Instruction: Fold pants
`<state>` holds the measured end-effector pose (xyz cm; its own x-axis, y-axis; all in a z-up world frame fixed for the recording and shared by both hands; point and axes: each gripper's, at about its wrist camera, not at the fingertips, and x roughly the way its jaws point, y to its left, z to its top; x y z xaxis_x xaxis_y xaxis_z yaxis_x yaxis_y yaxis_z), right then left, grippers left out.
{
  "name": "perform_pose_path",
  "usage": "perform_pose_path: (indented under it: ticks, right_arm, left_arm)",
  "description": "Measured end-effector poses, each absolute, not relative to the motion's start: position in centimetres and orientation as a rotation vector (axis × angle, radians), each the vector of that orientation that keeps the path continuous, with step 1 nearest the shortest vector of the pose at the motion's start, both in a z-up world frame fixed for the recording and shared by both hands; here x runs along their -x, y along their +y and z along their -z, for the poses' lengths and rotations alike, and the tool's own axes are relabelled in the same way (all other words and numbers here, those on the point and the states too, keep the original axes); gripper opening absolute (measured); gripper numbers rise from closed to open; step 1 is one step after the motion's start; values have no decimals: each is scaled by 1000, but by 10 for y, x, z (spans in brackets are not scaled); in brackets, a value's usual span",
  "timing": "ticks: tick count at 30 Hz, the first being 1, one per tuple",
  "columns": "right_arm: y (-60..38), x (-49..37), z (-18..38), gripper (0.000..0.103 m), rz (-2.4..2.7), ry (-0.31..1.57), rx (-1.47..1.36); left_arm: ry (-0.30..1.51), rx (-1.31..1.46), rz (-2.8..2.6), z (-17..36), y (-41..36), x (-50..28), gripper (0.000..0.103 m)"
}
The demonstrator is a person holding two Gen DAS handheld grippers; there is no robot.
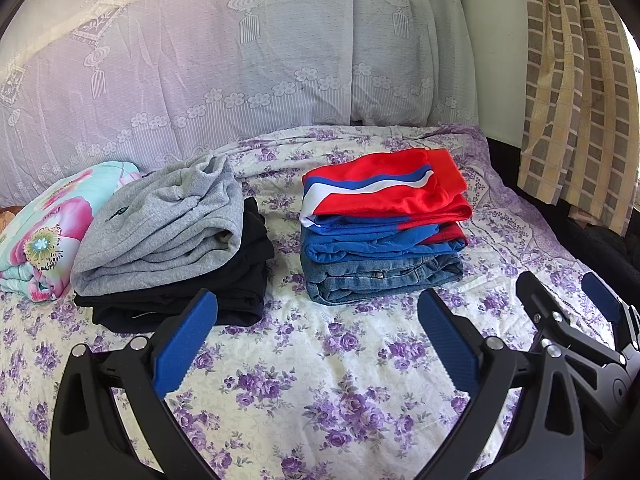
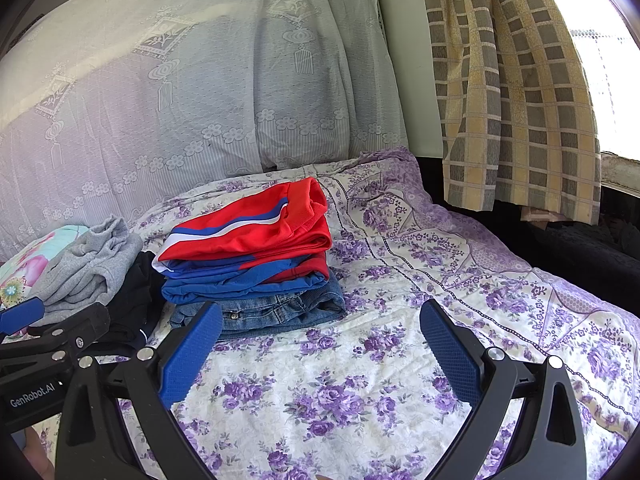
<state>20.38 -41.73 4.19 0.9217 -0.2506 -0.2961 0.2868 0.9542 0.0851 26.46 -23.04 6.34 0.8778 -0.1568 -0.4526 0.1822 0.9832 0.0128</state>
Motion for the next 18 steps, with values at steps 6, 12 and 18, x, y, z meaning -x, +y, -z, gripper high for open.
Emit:
perform_pose_path:
  ticks: [6,12,18]
  right_arm:
    - [-418,-204,-42,100,276,287,-128]
    - [-418,-204,-42,100,275,287,-128]
    - [-418,-204,-42,100,275,288,-128]
  left_arm:
    - [471,-55,179,-62,-232,-263,98]
    - [476,-50,183,-62,-232,-262,98]
    - [482,-47,186,-62,-231,-264,98]
